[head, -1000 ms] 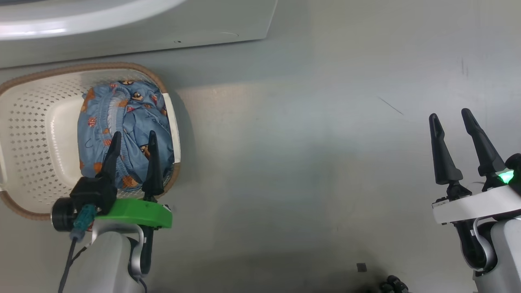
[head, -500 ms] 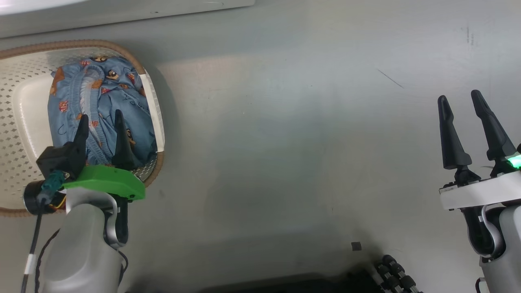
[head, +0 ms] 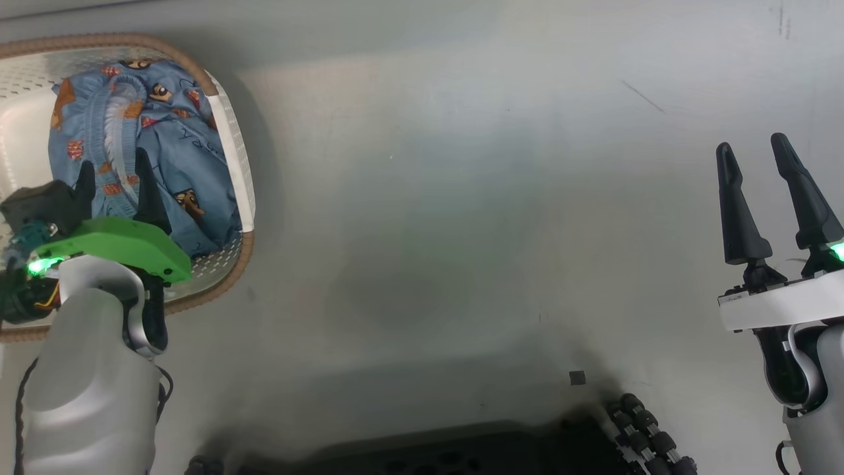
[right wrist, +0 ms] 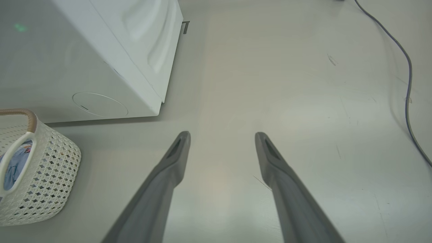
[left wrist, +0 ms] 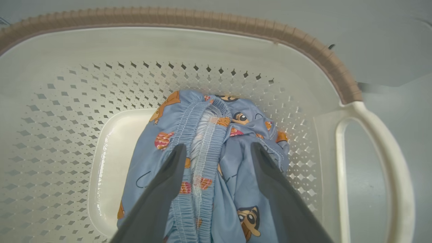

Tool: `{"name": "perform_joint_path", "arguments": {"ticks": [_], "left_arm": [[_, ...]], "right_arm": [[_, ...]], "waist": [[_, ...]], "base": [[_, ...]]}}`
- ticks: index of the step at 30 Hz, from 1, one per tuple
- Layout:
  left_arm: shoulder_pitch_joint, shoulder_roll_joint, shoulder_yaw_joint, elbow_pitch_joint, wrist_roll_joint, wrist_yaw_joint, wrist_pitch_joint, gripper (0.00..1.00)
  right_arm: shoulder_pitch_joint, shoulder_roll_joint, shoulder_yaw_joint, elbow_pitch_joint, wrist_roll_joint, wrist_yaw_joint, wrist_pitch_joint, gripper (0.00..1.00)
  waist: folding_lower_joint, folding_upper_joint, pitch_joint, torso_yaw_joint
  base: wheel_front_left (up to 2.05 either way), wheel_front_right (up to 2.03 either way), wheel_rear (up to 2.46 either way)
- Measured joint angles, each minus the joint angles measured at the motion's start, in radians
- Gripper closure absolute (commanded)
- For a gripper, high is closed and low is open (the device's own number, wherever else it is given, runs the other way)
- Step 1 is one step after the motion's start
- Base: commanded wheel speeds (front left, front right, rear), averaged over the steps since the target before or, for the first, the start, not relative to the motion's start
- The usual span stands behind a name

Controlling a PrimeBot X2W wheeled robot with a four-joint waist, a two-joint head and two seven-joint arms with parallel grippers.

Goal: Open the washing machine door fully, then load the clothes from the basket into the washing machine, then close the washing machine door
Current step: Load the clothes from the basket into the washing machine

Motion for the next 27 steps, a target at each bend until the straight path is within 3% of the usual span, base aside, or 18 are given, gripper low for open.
{"name": "perform_joint_path", "arguments": {"ticks": [27], "left_arm": [[-0.187,0.029,0.037,0.176,-0.007,0.026,0.171,0.0]], "right_arm": [[-0.008,-0.015,0.008,-0.015,0.025,0.0,0.0,0.0]], "waist": [[-0.0001,0.0,0.11,-0.019]], "base": [[0.0,0.0,0.0]]}}
